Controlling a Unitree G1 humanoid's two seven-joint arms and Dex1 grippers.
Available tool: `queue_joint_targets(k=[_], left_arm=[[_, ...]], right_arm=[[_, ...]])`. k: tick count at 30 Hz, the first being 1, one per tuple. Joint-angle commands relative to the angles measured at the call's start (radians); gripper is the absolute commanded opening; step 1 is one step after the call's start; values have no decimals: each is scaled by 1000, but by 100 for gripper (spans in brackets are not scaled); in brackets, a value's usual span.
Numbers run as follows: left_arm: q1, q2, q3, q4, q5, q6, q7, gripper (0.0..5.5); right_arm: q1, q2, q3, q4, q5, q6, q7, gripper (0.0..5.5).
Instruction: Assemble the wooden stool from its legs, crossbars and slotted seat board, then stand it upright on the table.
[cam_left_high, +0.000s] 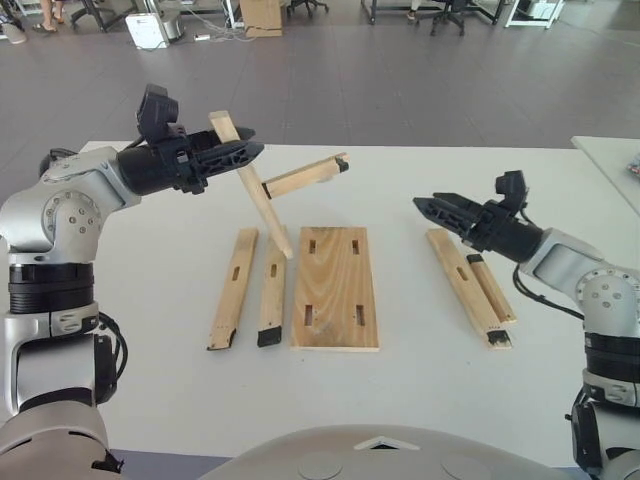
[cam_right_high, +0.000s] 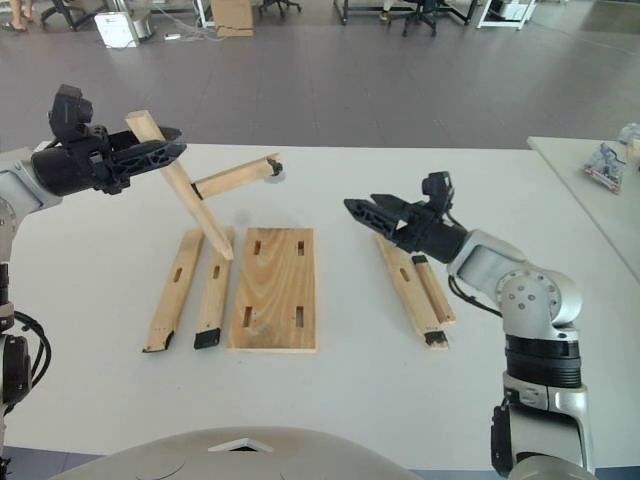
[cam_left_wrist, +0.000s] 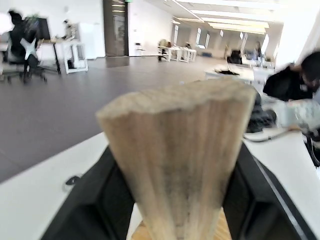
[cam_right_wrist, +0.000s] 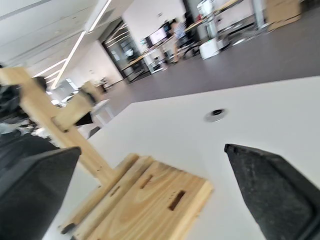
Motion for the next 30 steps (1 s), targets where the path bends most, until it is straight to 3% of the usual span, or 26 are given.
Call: queue_joint_targets(k=[1, 5, 12, 30], left_arm=[[72, -7, 43, -103, -34, -61, -96, 208], [147, 2, 77, -149, -108, -23, -168, 208], [280, -66, 49, -231, -59, -130, -176, 208], [341, -60, 8, -310, -51, -132, -194, 208]], right_arm=[[-41, -22, -25, 33, -42, -17, 29, 538], [-27, -22, -28, 35, -80, -18, 46, 538], [-30, -6, -15, 38, -137, -15, 74, 538], [-20, 17, -30, 21, -168, -13, 74, 538]])
